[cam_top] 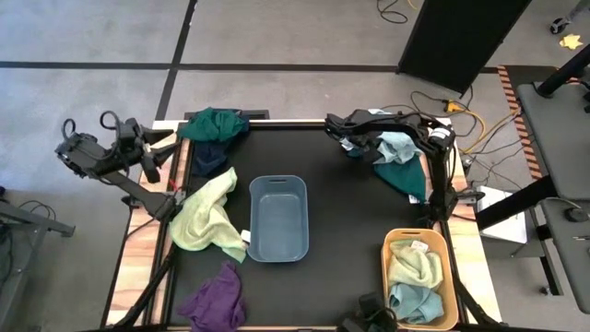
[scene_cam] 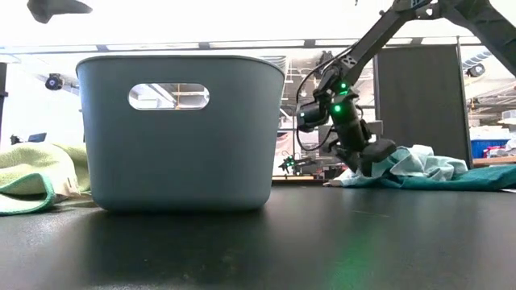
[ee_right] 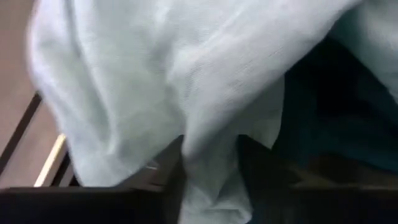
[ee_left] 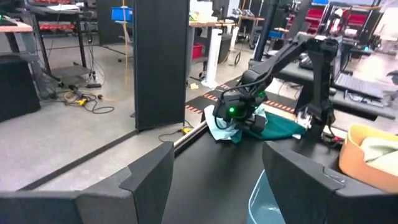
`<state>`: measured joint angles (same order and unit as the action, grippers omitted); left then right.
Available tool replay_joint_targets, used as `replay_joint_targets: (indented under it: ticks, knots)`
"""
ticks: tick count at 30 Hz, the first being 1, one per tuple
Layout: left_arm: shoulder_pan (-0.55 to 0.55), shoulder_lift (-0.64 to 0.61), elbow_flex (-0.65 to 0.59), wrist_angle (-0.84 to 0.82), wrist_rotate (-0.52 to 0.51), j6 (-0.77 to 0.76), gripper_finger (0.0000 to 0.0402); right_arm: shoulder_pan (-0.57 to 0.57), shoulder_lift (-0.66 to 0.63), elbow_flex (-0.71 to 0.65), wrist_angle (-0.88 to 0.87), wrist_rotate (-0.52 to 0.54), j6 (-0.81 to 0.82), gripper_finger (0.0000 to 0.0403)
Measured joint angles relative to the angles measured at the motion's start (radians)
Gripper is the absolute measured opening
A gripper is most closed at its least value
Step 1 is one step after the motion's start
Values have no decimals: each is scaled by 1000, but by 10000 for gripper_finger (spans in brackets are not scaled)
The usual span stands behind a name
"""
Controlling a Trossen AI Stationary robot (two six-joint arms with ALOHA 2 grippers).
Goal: Sort microfiber towel by color & place in baskets
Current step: Put the light blue microfiber cloth into the yellow bin
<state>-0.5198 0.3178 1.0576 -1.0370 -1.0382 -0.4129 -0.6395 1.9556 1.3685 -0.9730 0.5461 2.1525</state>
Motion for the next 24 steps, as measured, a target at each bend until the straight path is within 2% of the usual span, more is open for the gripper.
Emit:
replay_joint_targets:
  ticks: [3,5,11,16,21,24]
  knots:
    - [0,-21,0,0,0,5,230,7,-19,0,3,24,-47,46]
    - [0,-37,0,-2,0,9,230,10,-43,0,6,40,-89,21]
    - [0,-78,0,-3,1,-17,230,63,-149,0,-33,132,-152,9]
    - [0,-98,-14,-1,34,-52,230,175,-270,-1,-59,294,-180,9]
    - [0,-106,-61,3,70,-103,230,380,-426,5,-61,520,-260,9]
    - [0,-106,-95,6,100,-142,230,549,-516,30,-38,672,-390,9]
